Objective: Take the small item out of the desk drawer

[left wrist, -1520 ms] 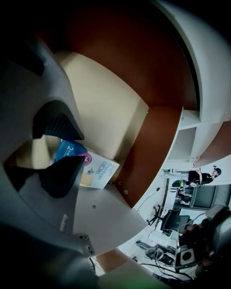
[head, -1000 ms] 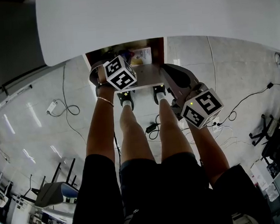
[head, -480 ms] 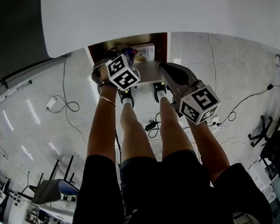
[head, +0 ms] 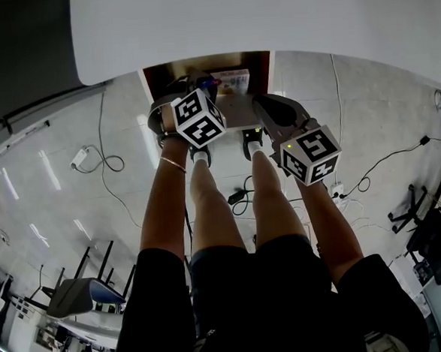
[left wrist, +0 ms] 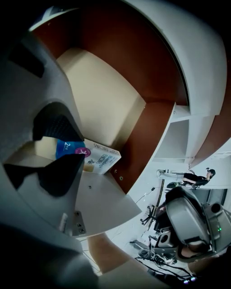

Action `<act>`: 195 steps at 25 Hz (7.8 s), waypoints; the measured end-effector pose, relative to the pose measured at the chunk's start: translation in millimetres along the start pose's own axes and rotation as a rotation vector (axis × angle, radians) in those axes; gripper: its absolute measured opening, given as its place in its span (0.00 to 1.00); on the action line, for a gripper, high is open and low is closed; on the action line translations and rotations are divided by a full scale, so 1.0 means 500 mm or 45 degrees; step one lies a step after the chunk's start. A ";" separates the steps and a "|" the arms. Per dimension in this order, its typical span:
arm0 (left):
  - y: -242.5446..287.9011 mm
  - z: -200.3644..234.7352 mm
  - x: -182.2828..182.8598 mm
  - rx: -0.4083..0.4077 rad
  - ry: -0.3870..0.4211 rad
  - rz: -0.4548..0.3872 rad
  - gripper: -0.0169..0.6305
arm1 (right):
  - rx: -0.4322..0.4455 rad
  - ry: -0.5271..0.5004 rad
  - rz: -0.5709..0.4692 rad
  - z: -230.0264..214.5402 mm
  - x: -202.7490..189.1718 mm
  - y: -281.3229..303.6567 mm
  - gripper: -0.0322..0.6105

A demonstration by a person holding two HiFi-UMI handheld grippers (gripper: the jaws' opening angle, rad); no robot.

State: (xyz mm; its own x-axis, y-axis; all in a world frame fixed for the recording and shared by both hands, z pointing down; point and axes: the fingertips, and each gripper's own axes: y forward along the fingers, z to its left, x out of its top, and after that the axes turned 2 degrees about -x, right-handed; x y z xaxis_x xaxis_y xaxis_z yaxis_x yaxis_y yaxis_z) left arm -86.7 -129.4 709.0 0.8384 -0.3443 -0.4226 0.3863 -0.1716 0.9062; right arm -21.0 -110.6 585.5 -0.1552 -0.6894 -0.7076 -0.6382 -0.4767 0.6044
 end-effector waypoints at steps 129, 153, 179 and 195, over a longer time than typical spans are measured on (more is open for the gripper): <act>-0.304 0.005 0.053 0.231 -0.572 -0.448 0.02 | -0.009 -0.701 0.375 0.048 0.026 0.040 0.21; -0.498 0.020 0.100 0.377 -0.727 -0.580 0.03 | -0.025 -0.425 0.183 0.094 0.135 -0.098 0.21; -0.660 0.000 0.179 0.435 -0.637 -0.698 0.03 | -0.025 -0.410 -0.008 0.139 0.271 -0.219 0.21; -0.730 0.019 0.214 0.478 -0.599 -0.784 0.02 | 0.014 -0.428 -0.083 0.183 0.342 -0.265 0.21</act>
State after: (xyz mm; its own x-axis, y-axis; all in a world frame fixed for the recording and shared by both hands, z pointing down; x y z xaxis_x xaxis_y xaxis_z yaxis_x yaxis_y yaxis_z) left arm -141.8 -112.2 332.8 0.2427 -0.4223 -0.8734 0.4973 -0.7188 0.4858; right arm -31.6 -115.3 351.0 -0.3524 -0.4386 -0.8267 -0.6628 -0.5067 0.5514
